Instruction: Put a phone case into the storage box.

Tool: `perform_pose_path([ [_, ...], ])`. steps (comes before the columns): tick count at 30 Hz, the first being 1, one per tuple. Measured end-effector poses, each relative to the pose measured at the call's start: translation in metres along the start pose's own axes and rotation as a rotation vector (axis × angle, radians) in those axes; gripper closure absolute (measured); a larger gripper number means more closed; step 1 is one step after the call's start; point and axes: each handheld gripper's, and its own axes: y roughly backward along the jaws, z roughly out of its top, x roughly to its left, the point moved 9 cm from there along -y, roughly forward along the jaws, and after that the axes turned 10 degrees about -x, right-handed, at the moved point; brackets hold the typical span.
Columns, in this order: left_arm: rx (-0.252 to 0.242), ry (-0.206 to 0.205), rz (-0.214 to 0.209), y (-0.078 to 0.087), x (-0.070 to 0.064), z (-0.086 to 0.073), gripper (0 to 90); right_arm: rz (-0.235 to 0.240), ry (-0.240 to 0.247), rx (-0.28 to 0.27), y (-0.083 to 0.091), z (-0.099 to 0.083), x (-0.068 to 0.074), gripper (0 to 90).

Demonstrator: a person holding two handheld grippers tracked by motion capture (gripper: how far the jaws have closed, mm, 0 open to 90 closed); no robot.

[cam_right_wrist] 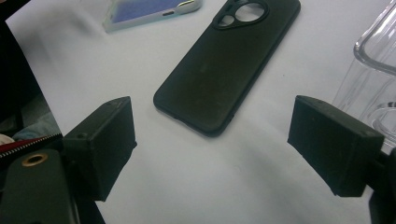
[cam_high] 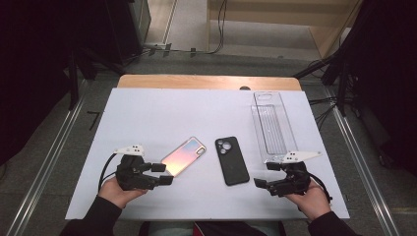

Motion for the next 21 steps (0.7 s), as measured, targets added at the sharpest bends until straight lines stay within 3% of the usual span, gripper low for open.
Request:
perform_pose_path([
  [3, -0.003, -0.007, 0.006, 0.001, 0.0, 0.0, 32.2, 0.001, 0.0, 0.002, -0.001, 0.0, 0.001, 13.0],
  [7, 0.007, -0.063, 0.012, -0.001, -0.003, 0.0, 29.2, 0.003, 0.0, 0.003, -0.001, 0.0, 0.001, 13.0],
  [10, 0.007, -0.059, 0.005, -0.001, -0.003, 0.001, 26.4, 0.002, -0.001, 0.003, -0.001, 0.0, 0.001, 13.0],
  [12, -0.018, -0.064, 0.007, -0.001, -0.005, 0.004, 26.5, 0.003, -0.002, 0.001, -0.001, 0.0, 0.001, 13.0],
  [13, -0.045, -0.083, 0.04, 0.001, -0.004, 0.01, 23.0, 0.002, -0.001, 0.001, -0.001, 0.0, 0.001, 13.0],
  [16, -0.063, -0.087, 0.042, 0.002, -0.006, 0.014, 20.5, 0.002, -0.001, 0.001, 0.0, 0.0, 0.001, 13.1],
  [19, -0.055, -0.093, 0.016, 0.0, -0.005, 0.015, 7.6, 0.002, -0.003, 0.0, 0.0, 0.0, 0.001, 13.1],
  [20, -0.054, -0.074, 0.013, -0.002, -0.003, 0.015, 0.0, 0.0, -0.004, 0.002, -0.001, 0.0, 0.0, 13.0],
  [21, -0.046, -0.058, 0.0, -0.004, -0.002, 0.015, 0.0, 0.0, -0.004, 0.002, -0.001, 0.0, -0.001, 13.0],
])
